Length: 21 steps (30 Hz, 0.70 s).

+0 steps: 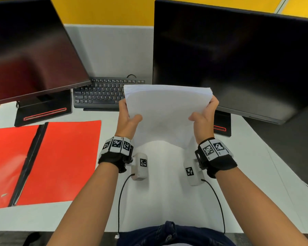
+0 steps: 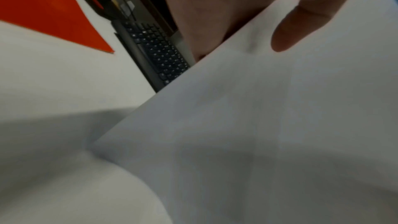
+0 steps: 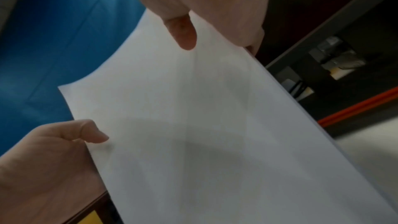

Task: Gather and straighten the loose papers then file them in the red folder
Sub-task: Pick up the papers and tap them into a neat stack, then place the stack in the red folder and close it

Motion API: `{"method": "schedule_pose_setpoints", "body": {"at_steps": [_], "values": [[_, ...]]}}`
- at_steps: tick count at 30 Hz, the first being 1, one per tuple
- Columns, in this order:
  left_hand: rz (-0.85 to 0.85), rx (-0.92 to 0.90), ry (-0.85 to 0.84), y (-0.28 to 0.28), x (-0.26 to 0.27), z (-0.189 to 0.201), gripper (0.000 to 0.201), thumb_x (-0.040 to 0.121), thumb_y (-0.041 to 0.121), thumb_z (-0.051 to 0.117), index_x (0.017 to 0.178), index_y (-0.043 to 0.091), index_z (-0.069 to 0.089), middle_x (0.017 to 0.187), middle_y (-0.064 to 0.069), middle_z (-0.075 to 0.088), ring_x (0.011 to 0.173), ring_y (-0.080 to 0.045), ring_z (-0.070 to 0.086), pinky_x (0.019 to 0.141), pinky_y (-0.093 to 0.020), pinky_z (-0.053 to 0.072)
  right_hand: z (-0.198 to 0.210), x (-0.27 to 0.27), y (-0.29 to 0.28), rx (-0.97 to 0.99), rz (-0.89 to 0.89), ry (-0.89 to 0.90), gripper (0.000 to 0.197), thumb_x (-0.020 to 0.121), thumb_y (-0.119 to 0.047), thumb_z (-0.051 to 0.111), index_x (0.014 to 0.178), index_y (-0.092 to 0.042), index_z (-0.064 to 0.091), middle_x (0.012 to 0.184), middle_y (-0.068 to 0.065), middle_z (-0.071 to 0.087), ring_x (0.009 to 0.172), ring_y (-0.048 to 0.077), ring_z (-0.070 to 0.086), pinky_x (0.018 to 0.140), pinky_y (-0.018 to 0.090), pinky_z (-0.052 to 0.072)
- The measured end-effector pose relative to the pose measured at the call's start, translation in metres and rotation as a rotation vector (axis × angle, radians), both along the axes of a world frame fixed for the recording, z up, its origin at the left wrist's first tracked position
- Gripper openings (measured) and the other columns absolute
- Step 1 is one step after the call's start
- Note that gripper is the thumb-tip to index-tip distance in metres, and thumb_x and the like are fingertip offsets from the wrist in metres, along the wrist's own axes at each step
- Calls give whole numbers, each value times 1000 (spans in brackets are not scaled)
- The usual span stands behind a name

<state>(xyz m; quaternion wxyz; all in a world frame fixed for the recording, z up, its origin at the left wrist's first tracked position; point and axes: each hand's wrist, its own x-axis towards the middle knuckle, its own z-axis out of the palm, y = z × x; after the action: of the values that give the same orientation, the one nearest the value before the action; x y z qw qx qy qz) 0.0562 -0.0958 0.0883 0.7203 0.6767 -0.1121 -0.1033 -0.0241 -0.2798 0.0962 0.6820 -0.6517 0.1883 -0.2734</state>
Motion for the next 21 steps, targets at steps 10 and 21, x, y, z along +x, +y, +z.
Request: {"method": "schedule_pose_setpoints", "body": {"at_steps": [10,21], "values": [[136,199,127,-5,0,-53,33,90,-8,30,112,16,35,103,-3,50,90,-17,48,70,-14,41,-52,-4,1,-90,19,326,53,82,21,25,132,2,24,118,6,43,107,17,46,86,18,44],[120,640,-180,32,21,-65,17,92,10,51,77,9,44,62,2,42,64,-22,39,53,-29,21,-55,8,7,-389,-78,441,27,91,11,34,110,0,50,101,7,51,93,16,48,74,14,34]]}}
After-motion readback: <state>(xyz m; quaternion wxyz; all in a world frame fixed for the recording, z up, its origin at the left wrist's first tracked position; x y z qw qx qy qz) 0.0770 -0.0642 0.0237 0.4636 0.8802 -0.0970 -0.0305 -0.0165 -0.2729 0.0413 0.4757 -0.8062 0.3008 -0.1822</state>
